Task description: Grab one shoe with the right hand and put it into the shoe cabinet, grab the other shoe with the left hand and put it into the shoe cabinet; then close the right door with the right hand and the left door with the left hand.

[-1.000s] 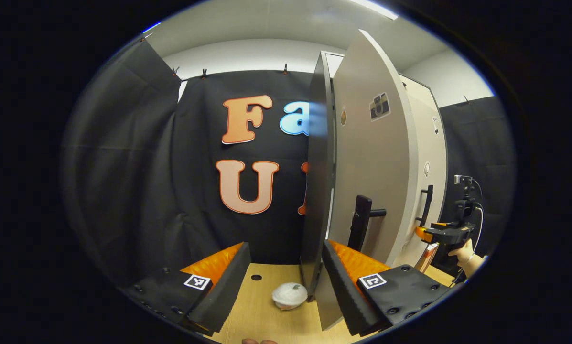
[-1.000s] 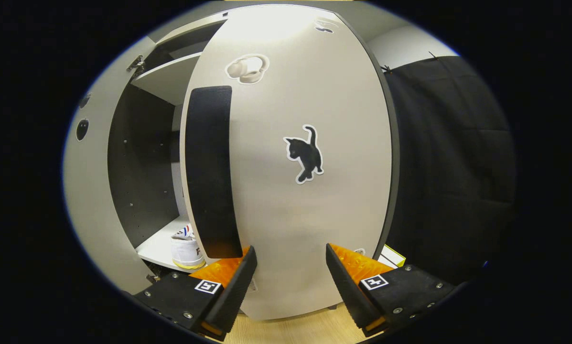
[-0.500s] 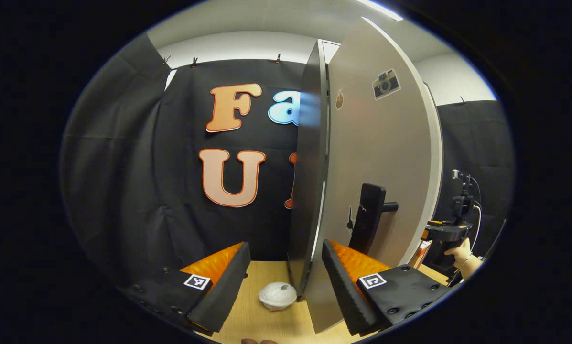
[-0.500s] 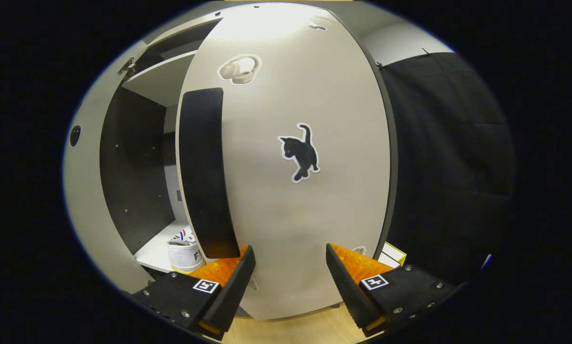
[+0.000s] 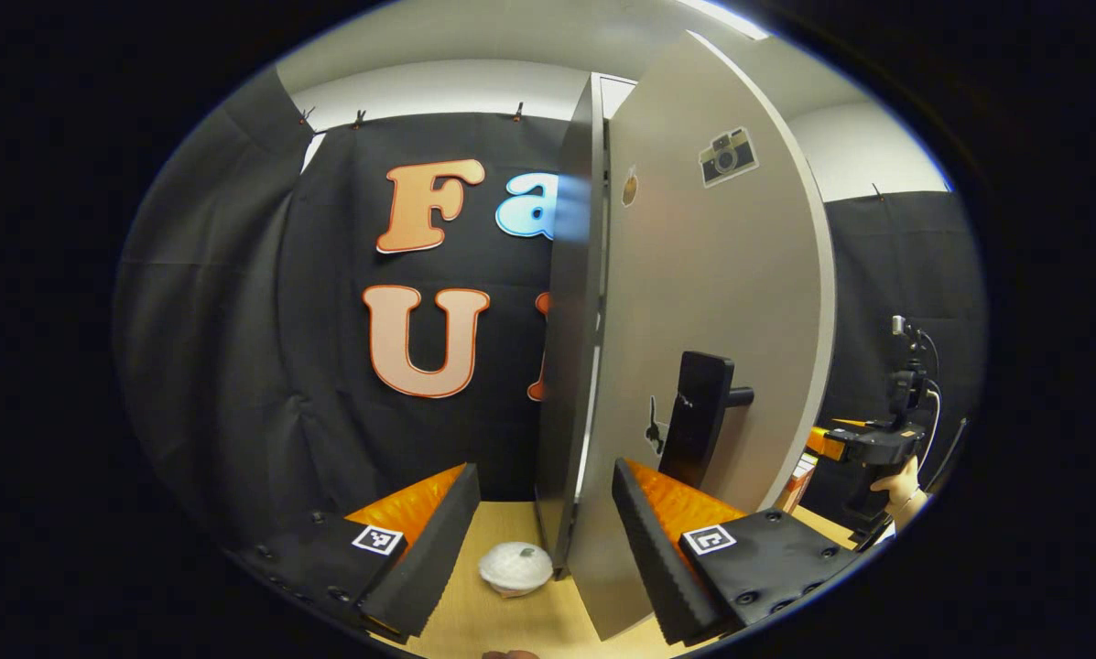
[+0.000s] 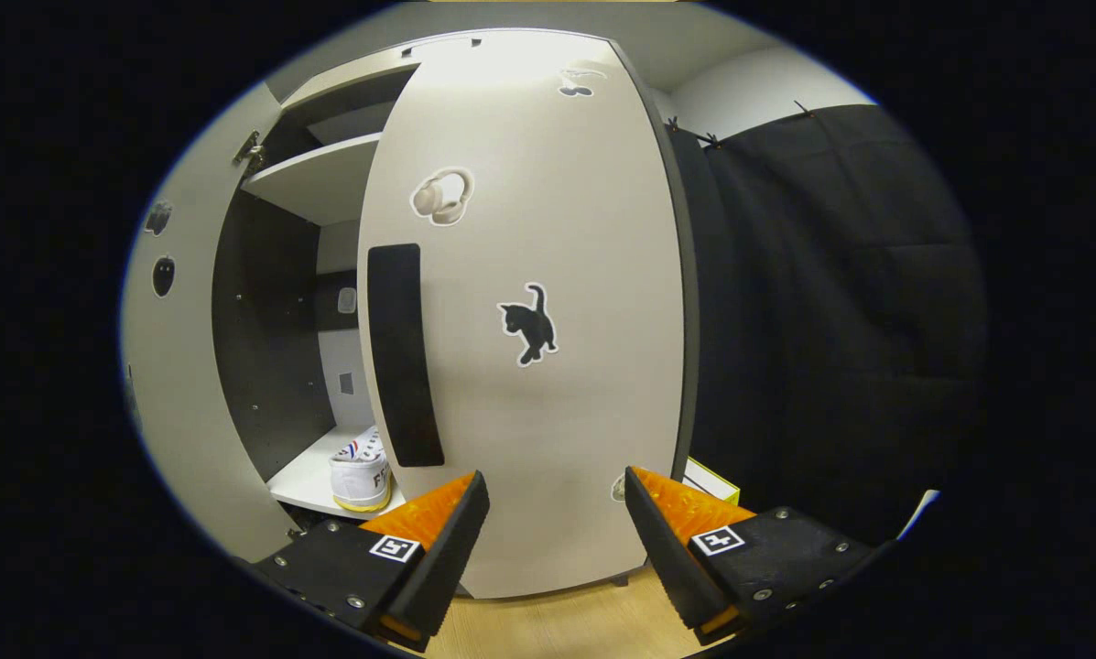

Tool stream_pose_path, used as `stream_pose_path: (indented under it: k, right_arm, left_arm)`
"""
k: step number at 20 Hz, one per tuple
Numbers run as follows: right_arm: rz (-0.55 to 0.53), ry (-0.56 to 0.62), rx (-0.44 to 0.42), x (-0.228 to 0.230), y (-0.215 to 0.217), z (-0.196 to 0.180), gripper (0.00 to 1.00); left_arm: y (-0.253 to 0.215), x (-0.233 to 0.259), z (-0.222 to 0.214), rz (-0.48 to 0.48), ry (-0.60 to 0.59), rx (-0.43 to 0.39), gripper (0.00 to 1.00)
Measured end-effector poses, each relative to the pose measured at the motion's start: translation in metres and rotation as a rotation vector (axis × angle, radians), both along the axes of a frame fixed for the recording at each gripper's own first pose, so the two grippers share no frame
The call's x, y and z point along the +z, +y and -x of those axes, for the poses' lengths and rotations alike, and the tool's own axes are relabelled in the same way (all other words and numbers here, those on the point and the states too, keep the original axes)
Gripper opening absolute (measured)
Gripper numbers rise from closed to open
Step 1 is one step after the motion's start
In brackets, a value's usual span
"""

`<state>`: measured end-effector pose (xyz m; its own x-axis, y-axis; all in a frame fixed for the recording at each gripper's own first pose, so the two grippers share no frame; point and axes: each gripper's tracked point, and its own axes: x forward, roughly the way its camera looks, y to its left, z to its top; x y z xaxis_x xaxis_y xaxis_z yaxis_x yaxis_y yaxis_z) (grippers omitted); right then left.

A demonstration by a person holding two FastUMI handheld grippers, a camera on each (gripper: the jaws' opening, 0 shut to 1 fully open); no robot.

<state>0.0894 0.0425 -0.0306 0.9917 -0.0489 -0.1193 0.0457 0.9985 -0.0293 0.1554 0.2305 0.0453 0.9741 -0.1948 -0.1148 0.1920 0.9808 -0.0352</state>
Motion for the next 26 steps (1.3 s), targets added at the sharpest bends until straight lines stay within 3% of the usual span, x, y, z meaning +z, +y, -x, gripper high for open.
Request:
stream_pose_path:
  k: [6,7,8,15,19,26]
  right_arm:
    - [0.014,-0.023,-0.002,0.017,-0.037,0.034,0.92]
    - [0.017,-0.025,0.000,0.020,-0.045,0.037,0.92]
    - [0.022,-0.028,0.001,0.023,-0.053,0.040,0.92]
    - [0.022,-0.024,0.015,0.035,-0.114,0.035,0.92]
    - [0.017,-0.021,0.017,0.037,-0.150,0.032,0.92]
    - [0.030,-0.014,0.034,0.039,-0.184,0.023,0.92]
  left_arm:
    - [-0.056,0.003,0.000,-0.032,-0.012,-0.013,0.92]
    - [-0.065,0.003,0.004,-0.049,-0.020,-0.001,0.95]
    - [-0.075,0.003,0.006,-0.060,-0.026,0.008,0.92]
    - [-0.172,-0.011,-0.014,0.014,0.012,-0.038,0.95]
    - [-0.208,-0.013,-0.044,-0.019,0.013,-0.009,0.97]
    - [-0.226,-0.008,-0.063,-0.045,0.005,0.034,0.97]
